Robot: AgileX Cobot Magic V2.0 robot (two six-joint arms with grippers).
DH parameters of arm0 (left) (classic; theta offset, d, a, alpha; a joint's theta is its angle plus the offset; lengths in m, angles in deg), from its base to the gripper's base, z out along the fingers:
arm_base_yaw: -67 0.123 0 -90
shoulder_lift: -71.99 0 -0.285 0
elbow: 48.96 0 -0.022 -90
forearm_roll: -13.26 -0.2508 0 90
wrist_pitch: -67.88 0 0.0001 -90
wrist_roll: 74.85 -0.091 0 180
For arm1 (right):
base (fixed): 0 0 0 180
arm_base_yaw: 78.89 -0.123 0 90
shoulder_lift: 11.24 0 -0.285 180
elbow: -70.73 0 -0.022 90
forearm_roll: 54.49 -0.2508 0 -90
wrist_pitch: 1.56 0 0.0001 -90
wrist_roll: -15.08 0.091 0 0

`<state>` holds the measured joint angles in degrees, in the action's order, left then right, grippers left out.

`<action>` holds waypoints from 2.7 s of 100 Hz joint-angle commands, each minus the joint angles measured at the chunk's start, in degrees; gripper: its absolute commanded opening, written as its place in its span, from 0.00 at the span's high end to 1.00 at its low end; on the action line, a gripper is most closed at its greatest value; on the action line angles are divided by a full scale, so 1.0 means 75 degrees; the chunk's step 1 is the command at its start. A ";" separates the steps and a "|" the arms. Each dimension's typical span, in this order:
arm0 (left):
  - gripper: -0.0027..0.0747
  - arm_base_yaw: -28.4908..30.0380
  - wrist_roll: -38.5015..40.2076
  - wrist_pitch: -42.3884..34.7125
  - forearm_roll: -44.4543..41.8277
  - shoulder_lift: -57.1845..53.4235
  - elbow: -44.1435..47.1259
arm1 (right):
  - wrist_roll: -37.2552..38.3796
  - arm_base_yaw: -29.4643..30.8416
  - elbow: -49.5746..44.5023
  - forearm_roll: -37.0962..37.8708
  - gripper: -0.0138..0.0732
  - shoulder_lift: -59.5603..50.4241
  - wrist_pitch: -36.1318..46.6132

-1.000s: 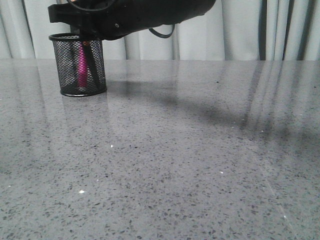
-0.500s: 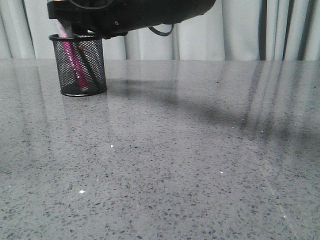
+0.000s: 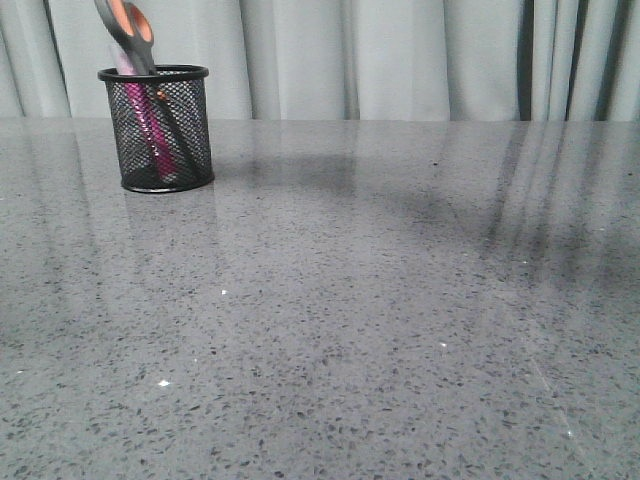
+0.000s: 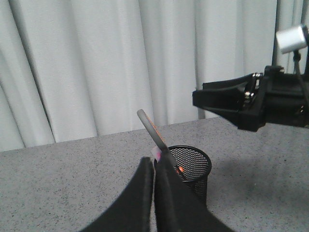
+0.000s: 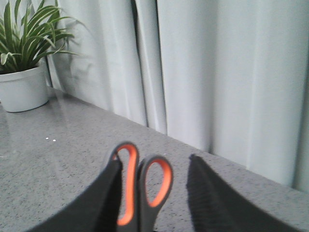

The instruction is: Put pen and scissors into bin

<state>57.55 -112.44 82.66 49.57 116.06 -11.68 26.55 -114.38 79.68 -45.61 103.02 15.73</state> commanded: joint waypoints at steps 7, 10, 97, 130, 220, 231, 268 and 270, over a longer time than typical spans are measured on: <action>0.99 0.0029 0.0077 -0.0445 0.0086 -0.0010 -0.0208 | -0.0091 0.0329 0.0199 0.0073 0.86 -0.1215 -0.0930; 0.99 0.0029 0.0077 -0.0445 0.0086 -0.0010 -0.0208 | -0.0091 0.0406 0.0199 0.0073 0.93 -0.1358 -0.1352; 0.99 0.0029 0.0077 -0.1870 0.0486 -0.1122 0.1212 | -0.0091 0.1822 -0.6080 0.1650 0.92 -0.8438 -0.1540; 0.99 0.0029 0.0077 -0.1357 0.1434 -0.2865 0.2615 | -0.0078 0.1914 -0.9004 0.1546 0.92 -1.2246 -0.2540; 0.99 0.0029 0.0077 -0.1814 0.1352 -0.3509 0.3230 | -0.0078 0.1914 -0.9783 0.1280 0.92 -1.3939 -0.3251; 0.99 0.0029 0.0077 -0.1814 0.1352 -0.3509 0.3230 | -0.0078 0.1914 -0.9783 0.1280 0.92 -1.3939 -0.3251; 0.99 0.0047 0.1920 -0.1825 -0.1519 -0.3509 0.3480 | -0.0078 0.1914 -0.9783 0.1280 0.92 -1.3939 -0.3251; 0.99 0.0091 0.2562 -0.1870 -0.2193 -0.3509 0.3578 | -0.0078 0.1914 -0.9783 0.1280 0.92 -1.3939 -0.3251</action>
<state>57.55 -106.45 72.40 48.62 89.21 14.84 26.55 -100.42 4.91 -36.13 -2.06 -12.39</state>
